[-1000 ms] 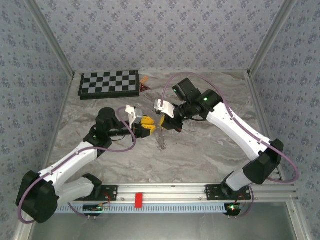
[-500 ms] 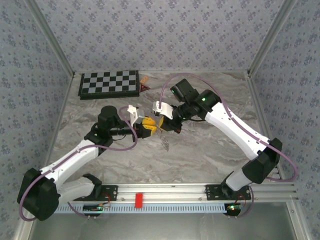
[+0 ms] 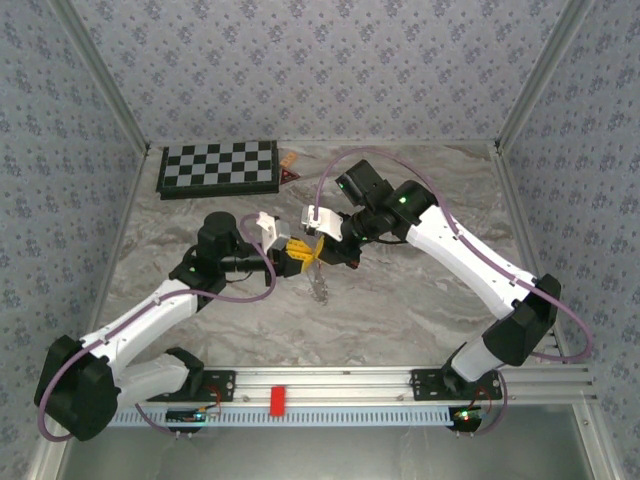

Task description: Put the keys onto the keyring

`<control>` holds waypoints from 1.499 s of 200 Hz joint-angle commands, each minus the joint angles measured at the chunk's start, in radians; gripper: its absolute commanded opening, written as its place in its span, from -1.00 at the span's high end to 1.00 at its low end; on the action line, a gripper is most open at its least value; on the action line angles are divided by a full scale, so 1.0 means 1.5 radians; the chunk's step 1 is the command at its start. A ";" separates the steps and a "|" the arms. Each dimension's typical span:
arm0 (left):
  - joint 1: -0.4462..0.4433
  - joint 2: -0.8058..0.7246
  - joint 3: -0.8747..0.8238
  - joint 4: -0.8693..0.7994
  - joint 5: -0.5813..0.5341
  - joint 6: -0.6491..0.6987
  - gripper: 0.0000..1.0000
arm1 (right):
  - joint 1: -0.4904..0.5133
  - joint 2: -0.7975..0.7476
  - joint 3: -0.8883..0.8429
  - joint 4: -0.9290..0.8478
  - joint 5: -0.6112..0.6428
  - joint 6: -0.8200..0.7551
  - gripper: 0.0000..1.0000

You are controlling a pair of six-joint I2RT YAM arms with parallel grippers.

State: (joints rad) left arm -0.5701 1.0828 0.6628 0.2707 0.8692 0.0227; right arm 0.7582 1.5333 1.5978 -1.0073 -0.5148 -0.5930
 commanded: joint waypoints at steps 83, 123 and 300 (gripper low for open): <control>-0.009 0.010 0.036 -0.025 0.029 0.031 1.00 | 0.005 -0.008 0.012 -0.009 -0.028 -0.009 1.00; -0.008 0.004 0.023 0.030 0.003 -0.006 1.00 | -0.005 -0.029 -0.011 0.024 -0.019 0.017 0.93; -0.056 0.010 0.018 0.276 -0.113 -0.122 1.00 | -0.153 -0.298 -0.462 0.775 -0.138 0.509 0.37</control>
State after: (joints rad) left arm -0.6434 1.1038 0.6258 0.6529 0.7074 -0.1631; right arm 0.5407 1.0710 0.9176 0.0280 -0.6544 0.0925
